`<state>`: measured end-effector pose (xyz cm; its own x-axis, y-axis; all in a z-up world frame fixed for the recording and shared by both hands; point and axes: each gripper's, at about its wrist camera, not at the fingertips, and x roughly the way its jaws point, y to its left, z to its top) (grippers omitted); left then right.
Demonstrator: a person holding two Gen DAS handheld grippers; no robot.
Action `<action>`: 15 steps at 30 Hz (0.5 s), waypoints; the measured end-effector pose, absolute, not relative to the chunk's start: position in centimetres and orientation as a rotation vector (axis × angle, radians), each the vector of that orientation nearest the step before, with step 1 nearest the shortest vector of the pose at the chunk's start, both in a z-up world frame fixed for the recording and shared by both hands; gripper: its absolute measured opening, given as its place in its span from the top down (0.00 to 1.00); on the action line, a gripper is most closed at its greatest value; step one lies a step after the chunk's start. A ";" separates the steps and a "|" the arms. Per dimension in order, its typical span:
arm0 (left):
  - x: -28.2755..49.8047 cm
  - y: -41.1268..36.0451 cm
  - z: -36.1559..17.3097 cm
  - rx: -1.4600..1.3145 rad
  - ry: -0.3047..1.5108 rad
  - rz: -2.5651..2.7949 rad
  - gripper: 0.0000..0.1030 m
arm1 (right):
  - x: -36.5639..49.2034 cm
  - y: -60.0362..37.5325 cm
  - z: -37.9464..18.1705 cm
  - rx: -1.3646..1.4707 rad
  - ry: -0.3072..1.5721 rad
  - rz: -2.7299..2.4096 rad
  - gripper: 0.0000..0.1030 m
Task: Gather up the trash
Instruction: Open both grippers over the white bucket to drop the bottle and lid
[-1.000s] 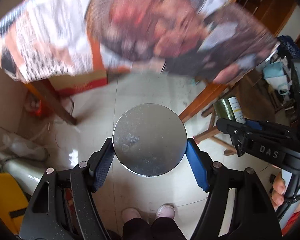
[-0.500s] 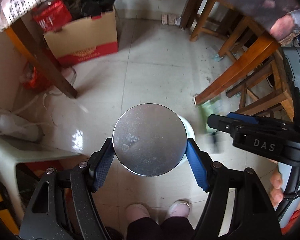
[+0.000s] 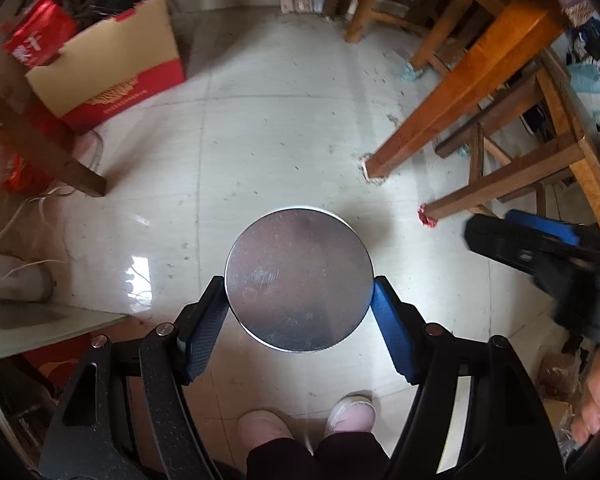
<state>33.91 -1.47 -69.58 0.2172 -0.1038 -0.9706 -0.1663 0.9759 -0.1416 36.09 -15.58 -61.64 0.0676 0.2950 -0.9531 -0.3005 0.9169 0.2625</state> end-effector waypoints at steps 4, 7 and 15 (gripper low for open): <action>35.0 -1.9 -68.7 -0.282 1.380 0.017 0.31 | 36.3 -16.3 -60.0 -0.006 1.414 0.450 0.45; 35.0 -2.2 -66.0 -0.240 1.358 0.012 0.31 | 35.9 -16.8 -57.9 -0.013 1.390 0.455 0.45; 33.6 -1.8 -56.9 -0.202 1.328 0.001 0.31 | 35.1 -16.6 -50.6 0.044 1.349 0.466 0.45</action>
